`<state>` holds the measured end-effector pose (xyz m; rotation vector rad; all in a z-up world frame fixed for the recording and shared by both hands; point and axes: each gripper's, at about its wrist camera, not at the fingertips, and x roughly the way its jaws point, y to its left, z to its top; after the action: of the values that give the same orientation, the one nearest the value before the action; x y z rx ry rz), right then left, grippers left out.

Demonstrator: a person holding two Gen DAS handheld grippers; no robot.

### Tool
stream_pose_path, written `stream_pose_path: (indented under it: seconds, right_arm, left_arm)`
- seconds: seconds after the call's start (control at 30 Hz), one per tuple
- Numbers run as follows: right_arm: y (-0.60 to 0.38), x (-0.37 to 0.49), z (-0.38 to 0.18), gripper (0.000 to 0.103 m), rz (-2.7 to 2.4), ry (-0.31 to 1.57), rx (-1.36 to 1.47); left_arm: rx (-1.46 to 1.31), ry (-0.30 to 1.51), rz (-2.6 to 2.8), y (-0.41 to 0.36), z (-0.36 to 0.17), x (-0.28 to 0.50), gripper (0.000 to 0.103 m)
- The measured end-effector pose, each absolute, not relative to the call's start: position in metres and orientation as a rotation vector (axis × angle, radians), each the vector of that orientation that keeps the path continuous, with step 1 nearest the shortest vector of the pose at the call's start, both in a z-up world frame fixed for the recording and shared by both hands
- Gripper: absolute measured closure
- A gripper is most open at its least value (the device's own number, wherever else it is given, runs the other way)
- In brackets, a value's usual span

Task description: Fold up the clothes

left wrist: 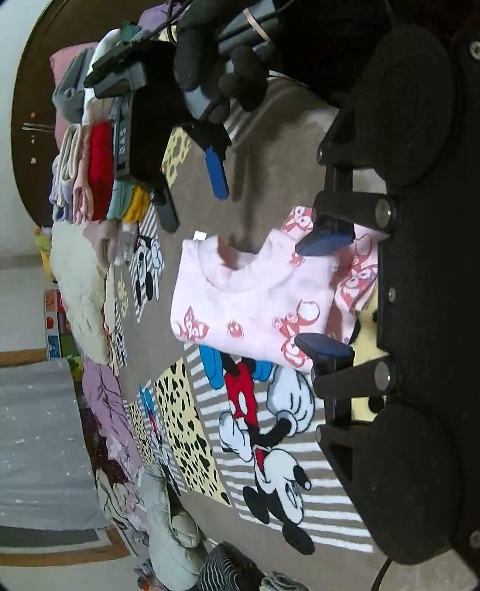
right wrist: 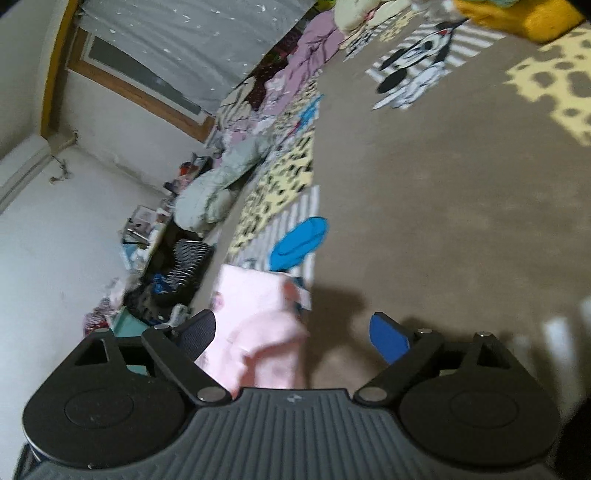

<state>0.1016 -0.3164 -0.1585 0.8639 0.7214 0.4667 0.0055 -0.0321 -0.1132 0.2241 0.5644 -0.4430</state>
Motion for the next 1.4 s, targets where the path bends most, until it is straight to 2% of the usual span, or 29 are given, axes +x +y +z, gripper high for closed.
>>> stream_pose_path:
  seconds: [0.3, 0.37, 0.43, 0.8, 0.93, 1.23, 1.27, 1.33, 1.4]
  right_arm:
    - [-0.286, 0.103, -0.173, 0.013, 0.514, 0.728, 0.913]
    - [-0.280, 0.100, -0.176, 0.020, 0.541, 0.709, 0.924]
    - [-0.281, 0.098, -0.170, 0.020, 0.564, 0.685, 0.938]
    - [-0.283, 0.055, -0.184, 0.019, 0.527, 0.779, 1.036]
    - [-0.255, 0.045, -0.174, 0.019, 0.552, 0.785, 0.929]
    - [-0.234, 0.041, -0.179, 0.020, 0.484, 0.754, 0.860]
    - [-0.232, 0.041, -0.179, 0.022, 0.483, 0.738, 0.853]
    - [-0.231, 0.041, -0.179, 0.034, 0.492, 0.730, 0.849]
    - [-0.230, 0.042, -0.182, 0.036, 0.501, 0.740, 0.846]
  left_arm:
    - [0.292, 0.604, -0.434, -0.036, -0.119, 0.037, 0.051]
    - [0.376, 0.644, -0.464, -0.047, -0.136, 0.048, 0.051]
    - [0.440, 0.643, -0.455, -0.056, -0.144, 0.049, 0.051]
    - [0.218, 0.597, -0.425, -0.008, -0.083, 0.060, 0.050]
    - [0.115, 0.593, -0.401, -0.001, -0.062, 0.075, 0.050]
    - [0.133, 0.559, -0.442, -0.017, -0.044, 0.068, 0.050]
    - [0.137, 0.564, -0.440, -0.018, -0.046, 0.069, 0.050]
    - [0.143, 0.574, -0.435, -0.019, -0.048, 0.072, 0.050]
    - [0.149, 0.580, -0.439, -0.021, -0.049, 0.077, 0.050]
